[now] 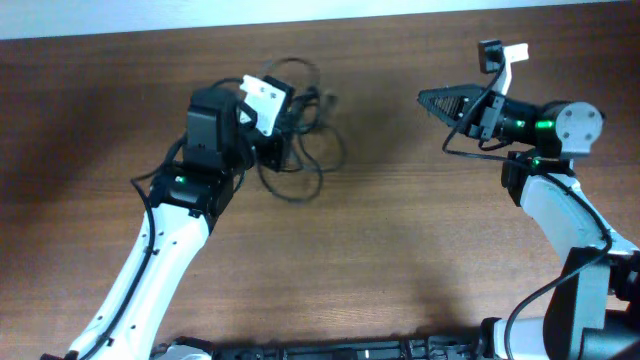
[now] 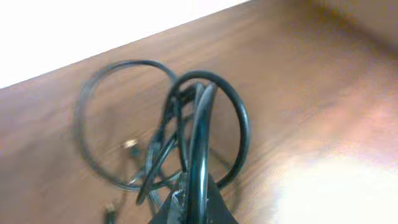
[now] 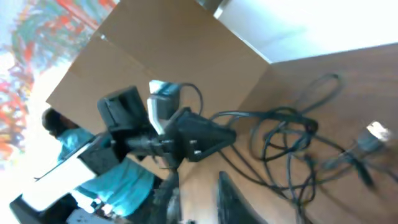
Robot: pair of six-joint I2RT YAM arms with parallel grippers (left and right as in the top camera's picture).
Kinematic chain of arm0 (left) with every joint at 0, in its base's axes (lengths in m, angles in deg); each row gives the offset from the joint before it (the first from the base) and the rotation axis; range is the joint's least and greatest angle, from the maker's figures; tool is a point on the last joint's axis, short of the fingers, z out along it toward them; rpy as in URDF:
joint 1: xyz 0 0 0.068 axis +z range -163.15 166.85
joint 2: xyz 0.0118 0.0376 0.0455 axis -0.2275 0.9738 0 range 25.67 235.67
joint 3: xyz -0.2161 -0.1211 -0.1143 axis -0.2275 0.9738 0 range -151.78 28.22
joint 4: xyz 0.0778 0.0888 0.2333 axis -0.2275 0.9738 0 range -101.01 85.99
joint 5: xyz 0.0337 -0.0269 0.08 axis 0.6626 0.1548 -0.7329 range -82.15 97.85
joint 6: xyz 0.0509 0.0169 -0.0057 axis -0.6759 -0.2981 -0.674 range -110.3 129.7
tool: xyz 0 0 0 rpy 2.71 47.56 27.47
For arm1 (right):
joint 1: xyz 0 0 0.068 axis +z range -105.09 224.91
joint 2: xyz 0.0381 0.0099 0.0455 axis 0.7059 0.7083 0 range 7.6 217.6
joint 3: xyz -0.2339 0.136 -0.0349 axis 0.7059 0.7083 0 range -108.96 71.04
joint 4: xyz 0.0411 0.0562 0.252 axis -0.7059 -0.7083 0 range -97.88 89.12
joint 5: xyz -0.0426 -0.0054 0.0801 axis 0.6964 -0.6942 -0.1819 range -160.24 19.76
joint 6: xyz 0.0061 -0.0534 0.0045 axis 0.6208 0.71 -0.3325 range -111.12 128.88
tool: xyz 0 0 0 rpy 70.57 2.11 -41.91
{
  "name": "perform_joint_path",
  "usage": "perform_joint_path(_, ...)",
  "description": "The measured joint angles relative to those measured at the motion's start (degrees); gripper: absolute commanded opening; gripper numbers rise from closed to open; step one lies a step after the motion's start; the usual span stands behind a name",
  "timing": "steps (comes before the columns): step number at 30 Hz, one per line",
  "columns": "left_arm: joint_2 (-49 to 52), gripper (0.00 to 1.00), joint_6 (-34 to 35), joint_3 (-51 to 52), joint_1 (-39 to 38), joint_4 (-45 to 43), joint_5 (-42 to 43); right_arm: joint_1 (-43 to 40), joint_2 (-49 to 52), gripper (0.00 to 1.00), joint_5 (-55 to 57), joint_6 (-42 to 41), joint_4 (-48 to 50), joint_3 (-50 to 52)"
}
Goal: Untangle cables
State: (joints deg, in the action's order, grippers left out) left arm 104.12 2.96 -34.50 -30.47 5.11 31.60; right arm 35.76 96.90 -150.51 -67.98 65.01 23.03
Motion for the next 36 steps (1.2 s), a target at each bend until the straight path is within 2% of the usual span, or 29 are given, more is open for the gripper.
perform_joint_path(6, 0.0, 0.00, -2.3, 0.0, -0.2, -7.0, 16.3, 0.0, 0.0, 0.73, -0.2, -0.2, -1.4, 0.0)
perform_joint_path(11, 0.1, 0.00, -0.7, 0.0, -0.2, -14.7, 24.8, 0.0, 0.0, 0.76, 1.7, -0.5, -2.7, 0.0)
perform_joint_path(16, 0.1, 0.00, 2.3, 0.0, -0.2, -17.4, 28.7, 0.0, -0.1, 0.80, 9.9, 1.2, -16.5, -0.1)
perform_joint_path(21, 0.1, 0.00, 3.6, 0.0, -0.2, -17.6, 30.2, 0.0, 0.0, 0.76, 17.3, 9.5, -25.2, -0.1)
perform_joint_path(24, 0.1, 0.00, 3.8, 0.0, -0.2, -18.1, 30.3, 0.0, 0.0, 0.75, 15.1, 16.5, -18.6, 0.1)
perform_joint_path(27, 0.1, 0.00, 4.0, 0.0, -0.3, -18.9, 30.3, 0.0, 0.0, 0.73, 9.3, 19.9, -5.0, 0.0)
perform_joint_path(28, 0.1, 0.00, 4.0, 0.0, -0.4, -18.9, 30.3, 0.0, -0.1, 0.73, 8.9, 19.8, -3.8, 0.0)
perform_joint_path(29, 0.1, 0.00, 4.0, 0.0, -0.6, -19.0, 30.3, 0.0, -0.2, 0.73, 5.9, 20.1, 2.7, 0.0)
perform_joint_path(31, 0.1, 0.00, 4.0, 0.0, -1.2, -19.2, 30.3, 0.3, -0.3, 0.70, 3.1, 19.6, 8.7, 0.0)
perform_joint_path(36, 0.1, 0.00, 4.5, 0.0, -3.1, -22.2, 30.3, 2.5, -0.3, 0.68, 0.2, 19.0, 9.2, 0.0)
